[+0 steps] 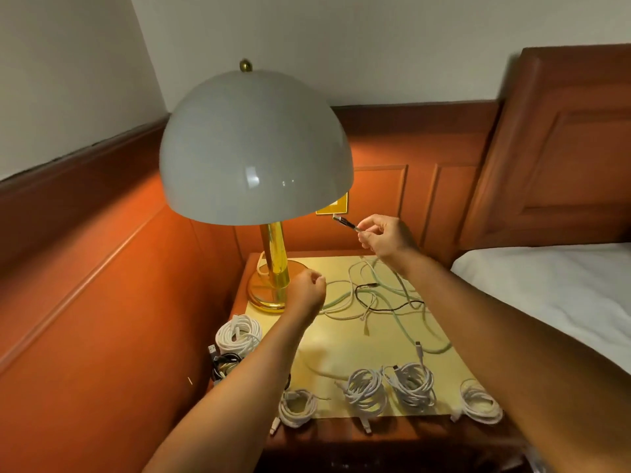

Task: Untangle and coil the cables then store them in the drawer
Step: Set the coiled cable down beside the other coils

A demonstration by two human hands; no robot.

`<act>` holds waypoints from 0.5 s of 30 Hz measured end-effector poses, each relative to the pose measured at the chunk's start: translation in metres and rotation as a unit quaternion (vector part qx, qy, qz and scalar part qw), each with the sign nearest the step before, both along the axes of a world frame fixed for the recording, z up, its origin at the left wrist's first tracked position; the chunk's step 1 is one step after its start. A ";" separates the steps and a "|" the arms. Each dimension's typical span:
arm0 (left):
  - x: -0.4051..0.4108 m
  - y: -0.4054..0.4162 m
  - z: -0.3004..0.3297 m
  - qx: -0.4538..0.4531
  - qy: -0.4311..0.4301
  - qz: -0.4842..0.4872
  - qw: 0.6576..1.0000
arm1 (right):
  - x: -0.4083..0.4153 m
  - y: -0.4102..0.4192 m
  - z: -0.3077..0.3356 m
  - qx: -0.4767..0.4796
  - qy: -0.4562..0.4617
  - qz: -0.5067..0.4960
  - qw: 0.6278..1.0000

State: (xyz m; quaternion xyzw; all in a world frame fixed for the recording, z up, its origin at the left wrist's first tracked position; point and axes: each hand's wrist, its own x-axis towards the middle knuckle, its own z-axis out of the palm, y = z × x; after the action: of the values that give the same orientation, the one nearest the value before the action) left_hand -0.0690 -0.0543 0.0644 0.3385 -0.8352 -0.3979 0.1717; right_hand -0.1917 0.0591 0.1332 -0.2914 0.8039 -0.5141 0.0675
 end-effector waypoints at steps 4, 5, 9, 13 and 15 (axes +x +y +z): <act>-0.024 0.036 0.055 0.079 0.170 -0.030 0.982 | -0.003 0.020 0.021 -0.019 -0.011 0.007 1.000; -0.029 0.043 0.063 0.092 0.189 -0.034 0.977 | -0.004 0.025 0.022 -0.022 -0.013 0.003 1.000; -0.050 0.070 0.089 0.205 0.204 -0.032 0.957 | -0.007 0.042 0.022 -0.021 -0.005 -0.033 0.999; -0.067 0.088 0.105 0.311 0.180 -0.001 0.933 | -0.007 0.059 0.020 -0.029 0.021 -0.030 0.999; -0.075 0.095 0.109 0.328 0.166 0.002 0.930 | -0.006 0.067 0.017 -0.067 -0.006 -0.013 0.998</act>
State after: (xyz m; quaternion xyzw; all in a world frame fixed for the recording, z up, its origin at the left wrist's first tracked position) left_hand -0.1441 0.0411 0.1738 0.3073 -0.6173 -0.6993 0.1881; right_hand -0.1975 0.1258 0.1505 -0.2818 0.7708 -0.5695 0.0453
